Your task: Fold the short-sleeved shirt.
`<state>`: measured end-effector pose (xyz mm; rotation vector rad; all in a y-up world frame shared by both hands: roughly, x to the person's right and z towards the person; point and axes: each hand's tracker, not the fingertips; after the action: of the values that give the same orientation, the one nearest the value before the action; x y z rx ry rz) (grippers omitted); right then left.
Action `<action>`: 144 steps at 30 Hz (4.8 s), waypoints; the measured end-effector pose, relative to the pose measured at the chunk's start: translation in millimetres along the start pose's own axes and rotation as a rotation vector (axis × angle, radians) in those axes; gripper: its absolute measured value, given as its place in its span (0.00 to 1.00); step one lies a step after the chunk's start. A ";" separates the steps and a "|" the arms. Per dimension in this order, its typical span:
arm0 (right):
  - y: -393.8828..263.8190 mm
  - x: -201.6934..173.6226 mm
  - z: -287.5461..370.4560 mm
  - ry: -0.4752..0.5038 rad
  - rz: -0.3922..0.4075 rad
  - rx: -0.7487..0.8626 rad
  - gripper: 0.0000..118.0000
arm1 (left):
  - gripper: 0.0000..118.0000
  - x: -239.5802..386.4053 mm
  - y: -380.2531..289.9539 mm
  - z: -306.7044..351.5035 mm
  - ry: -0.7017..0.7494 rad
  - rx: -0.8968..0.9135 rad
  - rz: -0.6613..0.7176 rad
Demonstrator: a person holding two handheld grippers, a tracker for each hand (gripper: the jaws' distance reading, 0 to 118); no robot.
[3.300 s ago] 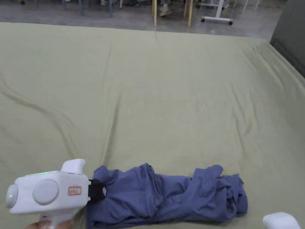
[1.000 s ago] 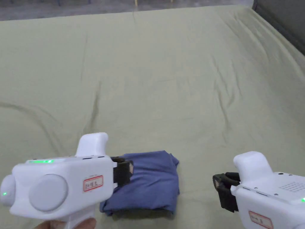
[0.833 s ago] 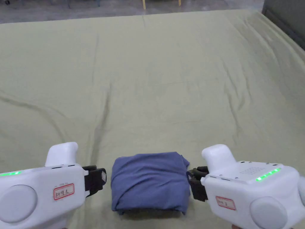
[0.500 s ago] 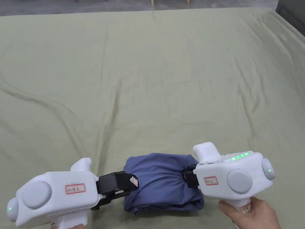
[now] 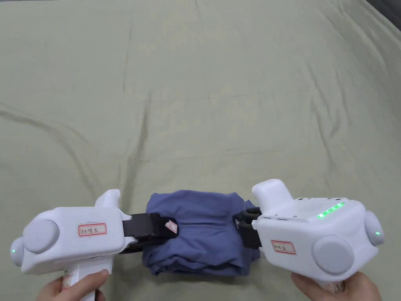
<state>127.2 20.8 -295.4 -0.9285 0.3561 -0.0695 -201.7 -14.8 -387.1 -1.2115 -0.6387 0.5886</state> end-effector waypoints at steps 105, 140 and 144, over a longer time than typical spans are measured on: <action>48.7 -13.7 302.0 -0.514 0.006 0.782 1.00 | 1.00 258.5 -60.8 214.4 0.503 0.973 -0.639; 53.1 -15.1 300.1 -0.519 0.022 0.791 1.00 | 1.00 260.5 -59.3 215.2 0.510 0.978 -0.657; 53.2 -14.6 299.8 -0.518 0.021 0.791 1.00 | 1.00 259.5 -59.4 215.5 0.507 0.978 -0.654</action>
<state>207.4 286.9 -170.2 -0.1372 -0.1509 0.0507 -174.5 296.7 -247.3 -0.1634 -0.2115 -0.0144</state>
